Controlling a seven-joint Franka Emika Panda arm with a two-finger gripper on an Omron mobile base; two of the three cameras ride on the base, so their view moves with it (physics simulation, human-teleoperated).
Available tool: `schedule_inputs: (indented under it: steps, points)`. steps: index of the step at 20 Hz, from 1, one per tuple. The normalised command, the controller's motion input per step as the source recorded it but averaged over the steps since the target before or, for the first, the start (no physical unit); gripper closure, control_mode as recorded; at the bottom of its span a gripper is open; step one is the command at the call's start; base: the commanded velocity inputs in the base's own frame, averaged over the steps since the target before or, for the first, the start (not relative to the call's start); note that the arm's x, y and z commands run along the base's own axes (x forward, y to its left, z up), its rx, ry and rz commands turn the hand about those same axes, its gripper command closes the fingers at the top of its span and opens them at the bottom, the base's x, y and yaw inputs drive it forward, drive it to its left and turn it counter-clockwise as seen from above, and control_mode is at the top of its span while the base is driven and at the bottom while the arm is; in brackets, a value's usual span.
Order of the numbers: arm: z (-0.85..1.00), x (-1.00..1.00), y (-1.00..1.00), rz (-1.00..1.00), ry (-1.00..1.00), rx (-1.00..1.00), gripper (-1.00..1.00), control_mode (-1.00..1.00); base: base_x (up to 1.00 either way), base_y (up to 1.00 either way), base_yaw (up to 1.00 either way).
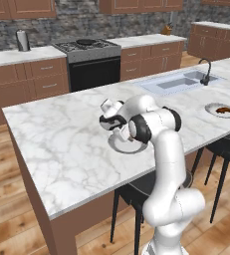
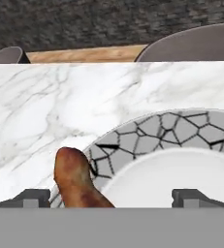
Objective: Take the chicken drumsticks from the pan and place one on each plate on the dining counter.
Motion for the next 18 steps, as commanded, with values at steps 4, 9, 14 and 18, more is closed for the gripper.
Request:
schedule_inputs:
  steps: [4,9,14,18]
  points:
    - [0.17,-0.49,-0.54,0.00,0.19,-0.18,-1.00,-1.00,0.00,0.00,0.00]
    - [0.68,-0.68,-0.38,0.09,0.14,-0.12,-1.00,-1.00,0.00,0.00,0.00]
    - [1.00,-0.93,-0.41,0.14,-0.55,0.20,-1.00,-1.00,0.00,0.00,0.00]
    - [0.67,-0.98,-0.64,0.02,-0.75,0.41,-1.00,-1.00,0.00,0.00,0.00]
